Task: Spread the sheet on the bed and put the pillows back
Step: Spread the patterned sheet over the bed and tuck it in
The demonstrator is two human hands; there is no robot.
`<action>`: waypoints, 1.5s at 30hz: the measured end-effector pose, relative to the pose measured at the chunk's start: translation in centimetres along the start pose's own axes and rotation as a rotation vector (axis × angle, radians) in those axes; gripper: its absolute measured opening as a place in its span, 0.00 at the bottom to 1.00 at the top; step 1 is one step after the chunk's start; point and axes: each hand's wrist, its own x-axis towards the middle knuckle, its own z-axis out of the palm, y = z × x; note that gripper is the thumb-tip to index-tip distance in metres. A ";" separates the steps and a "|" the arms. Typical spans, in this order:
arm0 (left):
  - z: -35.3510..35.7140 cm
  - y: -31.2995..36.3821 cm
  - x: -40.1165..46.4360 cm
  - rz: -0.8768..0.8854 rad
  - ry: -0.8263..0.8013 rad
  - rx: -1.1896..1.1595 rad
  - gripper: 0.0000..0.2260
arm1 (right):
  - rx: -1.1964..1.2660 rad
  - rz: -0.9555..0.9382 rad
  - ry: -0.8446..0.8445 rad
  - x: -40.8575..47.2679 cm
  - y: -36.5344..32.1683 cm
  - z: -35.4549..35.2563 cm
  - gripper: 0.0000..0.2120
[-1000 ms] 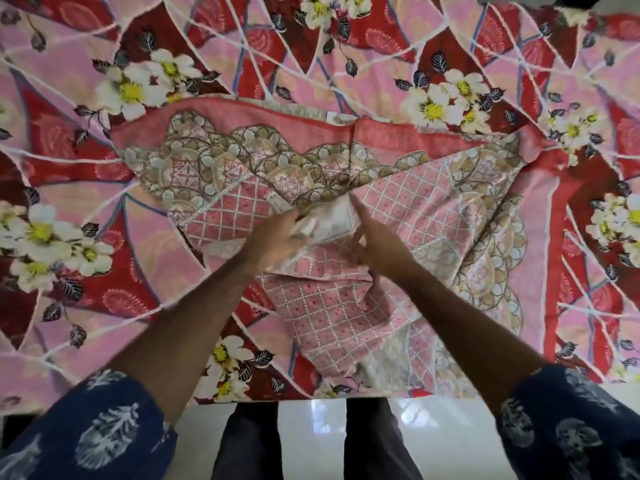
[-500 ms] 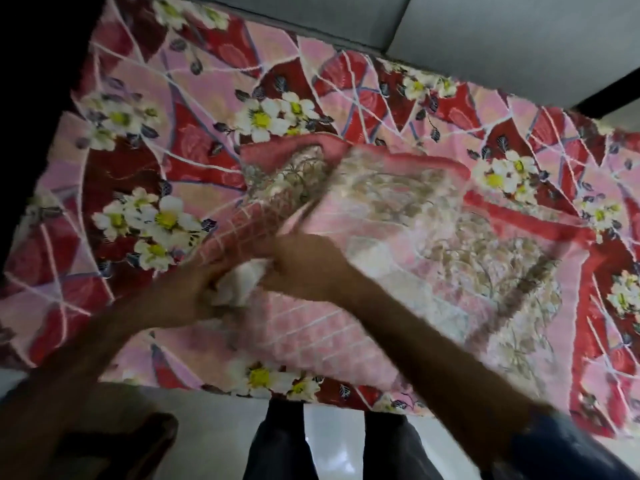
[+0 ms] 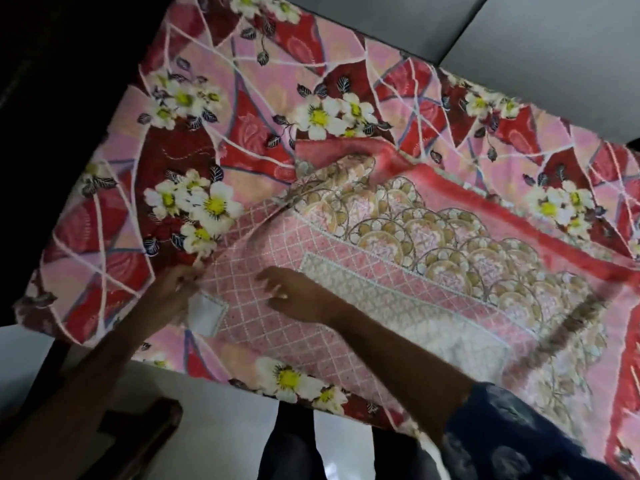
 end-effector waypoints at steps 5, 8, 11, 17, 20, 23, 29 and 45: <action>1.4 18.5 -3.1 0.000 0.004 -0.039 0.29 | -0.186 0.165 0.142 0.0 3.4 -9.8 0.16; 2.4 18.6 -1.5 -0.130 -0.094 -0.079 0.38 | -0.377 0.163 0.302 3.3 4.0 -15.2 0.20; 3.1 18.1 -1.6 -0.108 -0.144 -0.094 0.40 | -0.560 0.171 0.460 7.6 3.7 -19.4 0.25; 3.1 18.5 -3.7 -0.089 -0.318 -0.091 0.38 | -0.674 0.355 0.207 15.1 4.2 -24.0 0.44; 3.5 20.2 -4.4 0.010 -0.373 0.025 0.32 | -0.813 0.379 0.090 16.6 4.7 -24.1 0.44; 3.4 20.8 -4.5 0.052 -0.299 0.116 0.29 | -0.769 0.377 0.062 17.7 5.0 -24.0 0.45; 0.6 18.9 -4.5 -0.047 -0.366 -0.066 0.17 | -0.678 0.442 -0.409 18.0 2.3 -26.2 0.10; -0.4 14.6 -2.0 0.083 0.291 0.249 0.14 | -0.556 -0.015 0.489 18.2 2.7 -27.9 0.18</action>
